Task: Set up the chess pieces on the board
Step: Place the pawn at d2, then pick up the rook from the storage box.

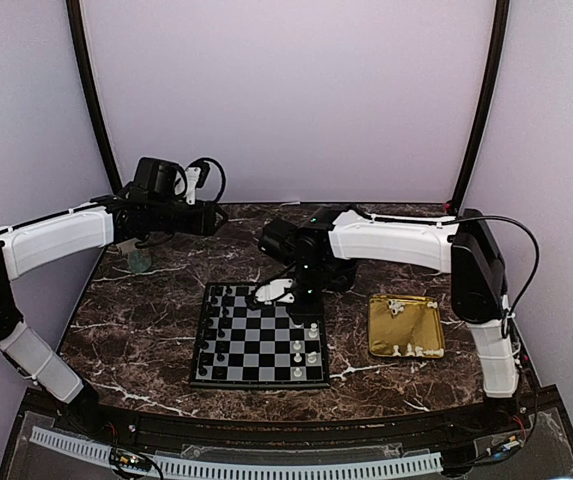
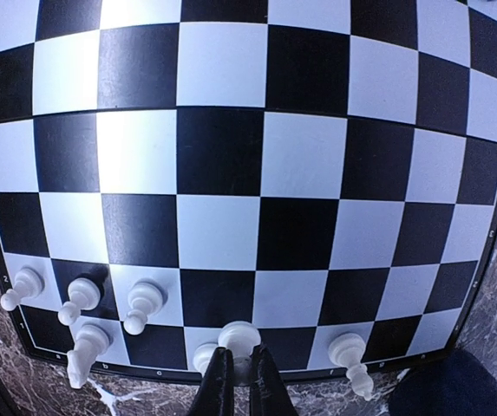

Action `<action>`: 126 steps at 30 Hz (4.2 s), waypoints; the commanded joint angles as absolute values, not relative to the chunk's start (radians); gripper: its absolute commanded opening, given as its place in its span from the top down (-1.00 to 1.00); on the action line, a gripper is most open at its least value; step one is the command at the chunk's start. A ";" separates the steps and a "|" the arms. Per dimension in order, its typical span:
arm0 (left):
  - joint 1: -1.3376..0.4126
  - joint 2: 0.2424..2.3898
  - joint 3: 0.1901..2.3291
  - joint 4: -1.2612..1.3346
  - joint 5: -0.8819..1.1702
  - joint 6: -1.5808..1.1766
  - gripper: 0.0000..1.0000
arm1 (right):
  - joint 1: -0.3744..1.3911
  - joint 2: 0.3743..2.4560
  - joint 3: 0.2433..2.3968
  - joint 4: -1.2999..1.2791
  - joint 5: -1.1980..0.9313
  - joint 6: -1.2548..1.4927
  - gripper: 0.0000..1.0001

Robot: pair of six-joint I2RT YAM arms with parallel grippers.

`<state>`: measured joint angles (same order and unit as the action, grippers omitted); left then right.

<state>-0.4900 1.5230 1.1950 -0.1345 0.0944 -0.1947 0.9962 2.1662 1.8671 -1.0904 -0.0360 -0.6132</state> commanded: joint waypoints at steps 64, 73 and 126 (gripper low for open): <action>-0.696 1.674 1.267 -0.185 0.316 -0.046 0.09 | 0.583 1.541 1.130 -0.955 -0.072 -0.519 0.36; -0.747 1.726 1.296 -0.211 0.303 -0.012 0.08 | 0.565 1.499 0.983 -0.973 -0.054 -0.506 0.37; -0.753 1.715 1.284 -0.209 0.296 -0.003 0.08 | 0.410 1.769 1.024 -0.706 -0.067 -0.700 0.75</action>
<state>-0.7494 1.7359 1.2694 -0.1986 0.2840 -0.0101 0.4160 1.7508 1.0504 -0.7231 -0.0715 -0.7315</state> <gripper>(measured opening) 0.462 0.164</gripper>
